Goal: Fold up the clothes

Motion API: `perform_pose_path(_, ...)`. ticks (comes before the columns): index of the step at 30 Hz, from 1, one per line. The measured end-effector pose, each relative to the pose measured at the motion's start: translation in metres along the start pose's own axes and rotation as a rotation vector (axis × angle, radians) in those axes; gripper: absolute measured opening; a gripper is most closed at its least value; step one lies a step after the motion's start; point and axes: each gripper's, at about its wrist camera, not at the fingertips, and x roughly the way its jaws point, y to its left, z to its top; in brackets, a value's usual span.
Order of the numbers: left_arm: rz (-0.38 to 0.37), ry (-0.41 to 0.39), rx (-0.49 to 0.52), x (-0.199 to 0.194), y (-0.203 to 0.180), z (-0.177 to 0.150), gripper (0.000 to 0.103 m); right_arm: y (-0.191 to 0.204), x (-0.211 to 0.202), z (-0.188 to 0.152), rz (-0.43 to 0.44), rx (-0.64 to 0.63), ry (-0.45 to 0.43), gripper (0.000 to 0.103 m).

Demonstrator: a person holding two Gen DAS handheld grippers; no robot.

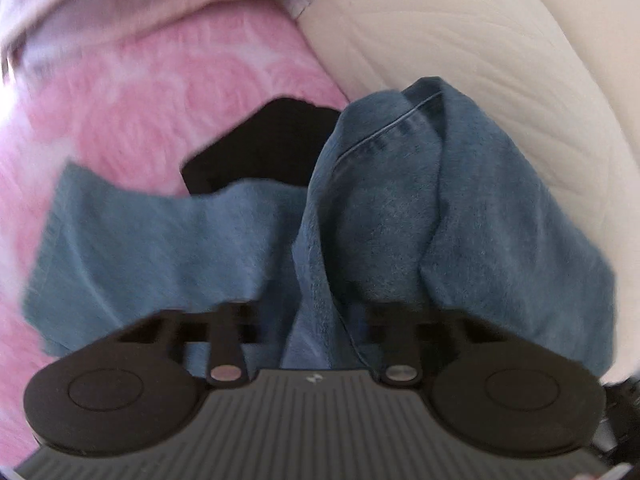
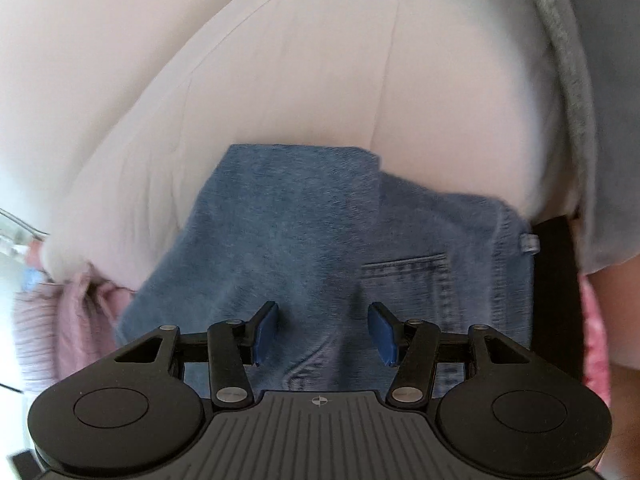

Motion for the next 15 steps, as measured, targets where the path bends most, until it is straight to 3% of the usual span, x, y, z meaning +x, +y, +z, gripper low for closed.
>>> perform_pose_path(1, -0.028, 0.001, -0.033, -0.001, 0.005, -0.001, 0.008, 0.002, 0.000, 0.001, 0.013, -0.024, 0.006, 0.011)
perform_pose_path(3, -0.060, -0.004, -0.046, -0.008, 0.008, -0.002, 0.003, 0.012, -0.005, 0.000, -0.001, -0.096, 0.000, 0.008)
perform_pose_path(7, -0.072, -0.054, 0.041, -0.043, 0.003, -0.008, 0.002, 0.028, -0.028, -0.006, 0.001, -0.168, -0.032, 0.004)
perform_pose_path(11, -0.092, -0.138, 0.109, -0.100, 0.005, -0.019, 0.001, 0.053, -0.068, -0.015, 0.058, -0.243, -0.085, 0.003)
perform_pose_path(15, -0.107, -0.271, 0.123, -0.175, 0.029, -0.037, 0.001, 0.098, -0.113, -0.038, 0.150, -0.381, -0.124, 0.003)
